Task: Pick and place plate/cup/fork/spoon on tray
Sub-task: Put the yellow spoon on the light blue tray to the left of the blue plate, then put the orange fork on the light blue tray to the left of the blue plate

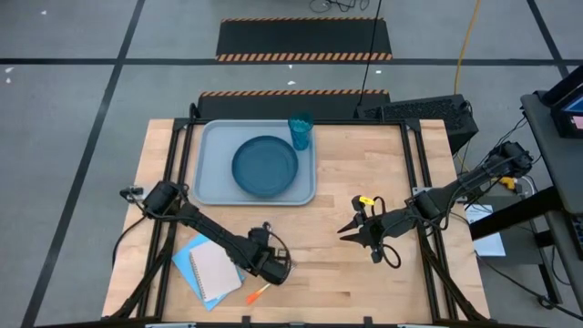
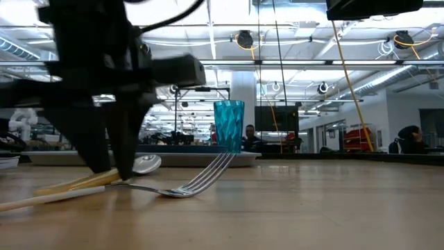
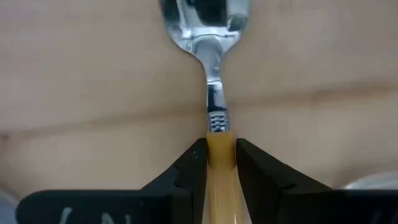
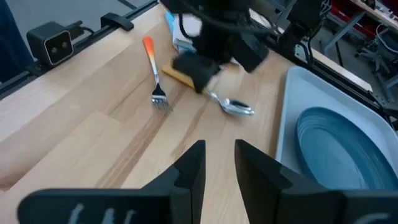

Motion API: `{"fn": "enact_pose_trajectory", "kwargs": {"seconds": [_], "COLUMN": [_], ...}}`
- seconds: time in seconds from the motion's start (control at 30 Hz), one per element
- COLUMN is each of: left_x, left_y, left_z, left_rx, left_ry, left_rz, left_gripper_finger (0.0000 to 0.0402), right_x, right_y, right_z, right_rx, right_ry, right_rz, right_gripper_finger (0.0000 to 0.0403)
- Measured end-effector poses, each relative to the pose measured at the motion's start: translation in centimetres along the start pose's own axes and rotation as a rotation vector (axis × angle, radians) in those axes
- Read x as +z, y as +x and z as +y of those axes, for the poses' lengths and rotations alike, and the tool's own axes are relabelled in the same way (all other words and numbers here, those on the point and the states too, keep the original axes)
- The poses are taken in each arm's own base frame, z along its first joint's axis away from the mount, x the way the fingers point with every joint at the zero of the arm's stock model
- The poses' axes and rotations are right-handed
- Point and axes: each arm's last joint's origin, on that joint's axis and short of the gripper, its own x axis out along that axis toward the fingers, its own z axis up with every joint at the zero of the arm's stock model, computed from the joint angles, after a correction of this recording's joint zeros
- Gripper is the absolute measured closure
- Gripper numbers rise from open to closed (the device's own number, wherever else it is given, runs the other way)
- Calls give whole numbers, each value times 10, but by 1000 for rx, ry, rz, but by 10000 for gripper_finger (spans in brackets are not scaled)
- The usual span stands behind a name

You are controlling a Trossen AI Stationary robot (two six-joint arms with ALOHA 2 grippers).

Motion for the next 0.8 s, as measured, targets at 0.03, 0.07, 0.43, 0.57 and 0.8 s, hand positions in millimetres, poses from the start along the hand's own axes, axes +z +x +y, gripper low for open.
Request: {"fn": "enact_pose_trajectory", "kwargs": {"seconds": [0.03,0.07,0.43,0.57,0.8], "left_x": [-3,-4,-22,-33,-57], "left_y": [-3,-4,-25,-40,-47], "left_z": [1,1,17,18,11], "left_rx": [-6,-9,2,-95,-324], "left_ry": [7,21,131,139,203], "left_rz": [21,31,54,45,13], "left_gripper_finger": [306,302,223,210,218], "right_x": [0,0,-3,-4,-4], "right_y": [0,0,0,0,0], "right_z": [0,0,1,1,1], "right_rx": [1,1,8,9,9], "right_ry": [-1,-1,-9,-10,5], "right_rz": [4,4,34,35,36], "right_gripper_finger": [323,323,323,323,323]}}
